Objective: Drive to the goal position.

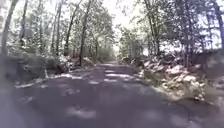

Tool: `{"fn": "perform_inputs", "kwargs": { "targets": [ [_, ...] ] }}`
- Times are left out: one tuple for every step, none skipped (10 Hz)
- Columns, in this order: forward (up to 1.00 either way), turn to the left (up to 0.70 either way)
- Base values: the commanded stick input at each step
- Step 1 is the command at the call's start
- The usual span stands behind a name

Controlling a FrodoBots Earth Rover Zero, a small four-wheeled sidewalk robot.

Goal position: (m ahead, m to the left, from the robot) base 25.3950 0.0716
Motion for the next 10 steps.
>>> {"fn": "perform_inputs", "kwargs": {
  "targets": [
    [0.45,0.0],
    [0.45,0.0],
    [0.45,0.0],
    [0.45,0.0],
    [0.45,0.0],
    [0.45,0.0],
    [0.45,0.0],
    [0.45,0.0],
    [0.45,0.0],
    [0.45,0.0]
  ]
}}
